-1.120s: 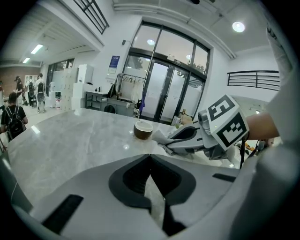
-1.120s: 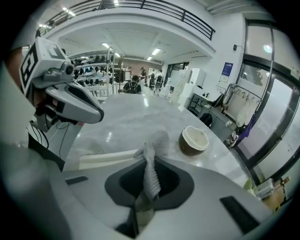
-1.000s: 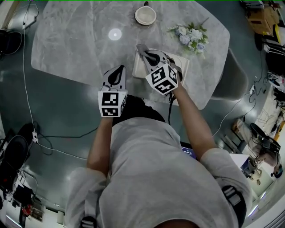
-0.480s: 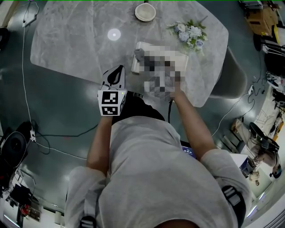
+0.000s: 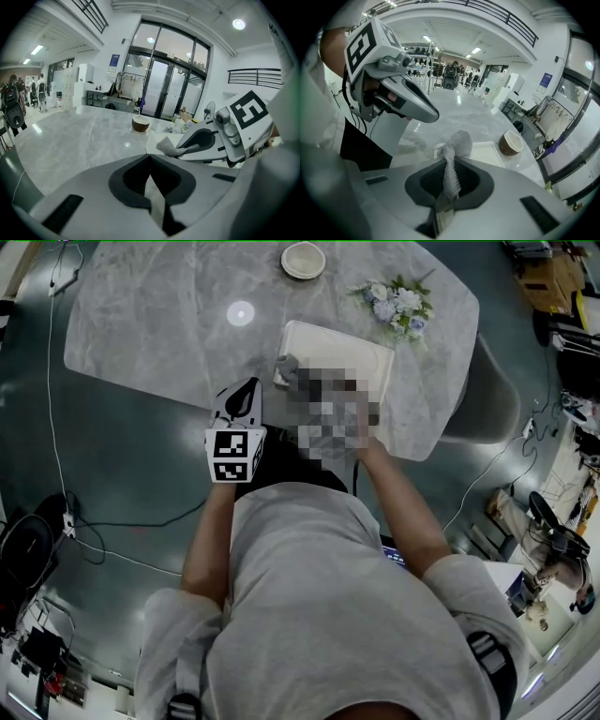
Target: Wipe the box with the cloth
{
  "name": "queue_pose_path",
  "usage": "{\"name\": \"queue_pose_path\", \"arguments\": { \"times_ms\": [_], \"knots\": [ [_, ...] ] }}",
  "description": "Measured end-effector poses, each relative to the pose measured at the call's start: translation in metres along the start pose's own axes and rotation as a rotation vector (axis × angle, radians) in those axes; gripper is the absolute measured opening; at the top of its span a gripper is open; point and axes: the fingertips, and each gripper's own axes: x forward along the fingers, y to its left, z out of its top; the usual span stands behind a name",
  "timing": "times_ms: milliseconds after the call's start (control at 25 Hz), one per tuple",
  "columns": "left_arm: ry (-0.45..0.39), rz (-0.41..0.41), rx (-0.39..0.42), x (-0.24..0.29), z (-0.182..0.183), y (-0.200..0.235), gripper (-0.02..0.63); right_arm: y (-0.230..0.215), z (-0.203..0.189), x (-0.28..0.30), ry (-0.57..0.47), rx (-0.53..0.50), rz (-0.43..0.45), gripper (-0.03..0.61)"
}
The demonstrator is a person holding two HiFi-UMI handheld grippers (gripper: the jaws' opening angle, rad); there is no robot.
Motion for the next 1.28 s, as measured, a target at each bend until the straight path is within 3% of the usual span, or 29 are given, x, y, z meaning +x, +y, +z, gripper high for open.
{"name": "queue_pose_path", "arguments": {
  "times_ms": [200,480,800,1280],
  "knots": [
    [0.002,-0.006,0.006,0.005,-0.001,-0.008,0.023,0.017,-0.008,-0.007,0.009,0.027,0.038,0.041],
    [0.005,-0.019,0.026,0.009,0.004,-0.015,0.023,0.016,-0.01,-0.01,-0.006,0.064,0.028,0.041],
    [0.011,-0.069,0.079,0.029,0.03,-0.019,0.023,-0.052,-0.019,-0.03,-0.039,0.173,-0.071,0.041],
    [0.035,-0.156,0.154,0.077,0.074,-0.021,0.023,-0.113,-0.051,-0.011,0.061,0.253,-0.08,0.042]
  ]
}}
